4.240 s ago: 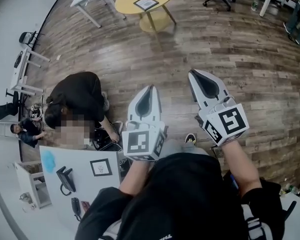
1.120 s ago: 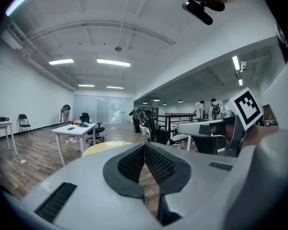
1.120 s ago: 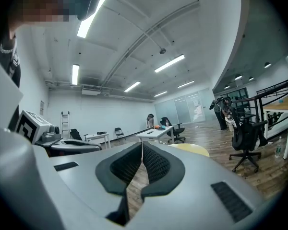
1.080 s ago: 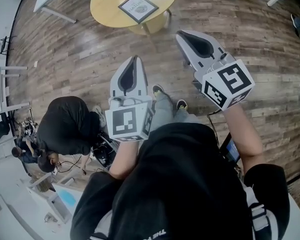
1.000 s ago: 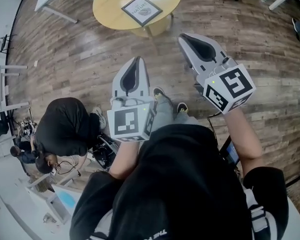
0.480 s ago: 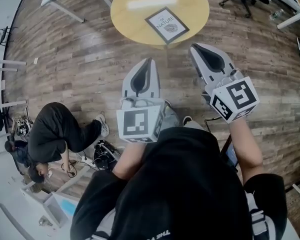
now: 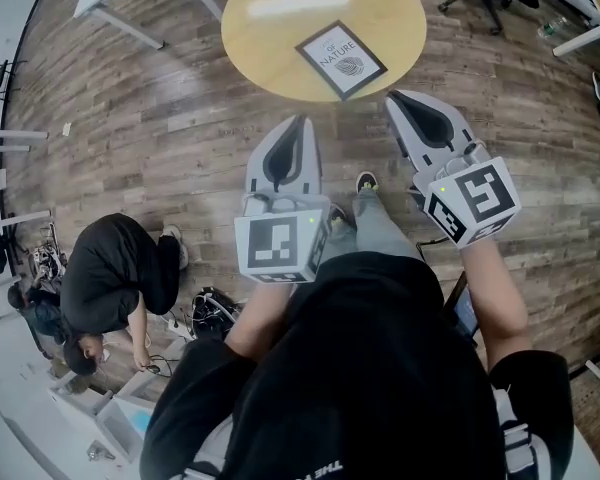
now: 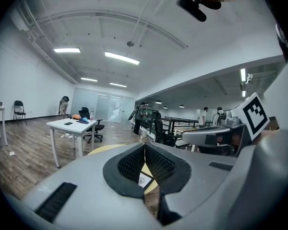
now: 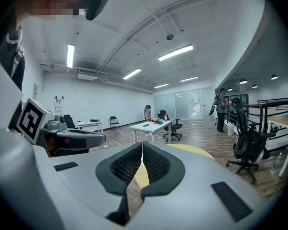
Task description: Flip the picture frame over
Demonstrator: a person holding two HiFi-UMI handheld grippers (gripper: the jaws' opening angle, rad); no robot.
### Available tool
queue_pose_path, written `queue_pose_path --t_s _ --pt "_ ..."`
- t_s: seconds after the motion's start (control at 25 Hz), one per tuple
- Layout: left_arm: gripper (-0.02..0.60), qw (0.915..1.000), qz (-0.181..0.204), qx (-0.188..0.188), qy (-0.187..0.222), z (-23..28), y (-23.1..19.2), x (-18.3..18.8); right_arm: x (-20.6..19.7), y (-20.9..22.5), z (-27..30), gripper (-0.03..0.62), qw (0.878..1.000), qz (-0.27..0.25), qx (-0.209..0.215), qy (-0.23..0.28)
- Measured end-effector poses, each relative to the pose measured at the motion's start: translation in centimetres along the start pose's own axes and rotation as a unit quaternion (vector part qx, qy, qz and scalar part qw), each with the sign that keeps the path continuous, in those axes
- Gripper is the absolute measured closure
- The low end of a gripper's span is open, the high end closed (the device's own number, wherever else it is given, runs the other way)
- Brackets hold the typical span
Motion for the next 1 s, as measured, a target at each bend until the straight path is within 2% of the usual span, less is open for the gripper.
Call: queue_pose_path --t_s 0.16,0.32,0.68,0.84,1.0 --pt "0.558 1.0000 0.004 -0.001 0.004 2.4 -0.1 1.2 0.7 2.3 1.3 0.573 1.000 -0.020 -0.006 0.013" --pt "0.558 1.0000 0.008 0.004 0.002 6.2 -0.5 3.0 2.1 5.5 3.5 0.574 0.999 -0.044 0.025 0.019" --pt "0.558 0.9992 0.034 0.022 -0.001 14.7 0.1 7.3 4.6 15.5 7.7 0.574 0.993 -0.106 0.045 0.011" --pt "0.558 0.9986 0.030 0.042 -0.009 17.1 0.7 7.6 3.9 18.4 9.1 0.574 0.987 -0.143 0.068 -0.001" --pt "0.558 0.9977 0.024 0.060 -0.020 18.2 0.3 7.0 1.6 19.1 11.6 0.572 0.980 -0.172 0.093 -0.030"
Point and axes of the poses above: the fingertips, and each gripper's own axes: z forward along the fingers, y to its right, x out of its top, the point moved 10 cm from there along -z, backward along the fingers, and after that the axes turned 15 degrees about -y, right-handed, at the moved point
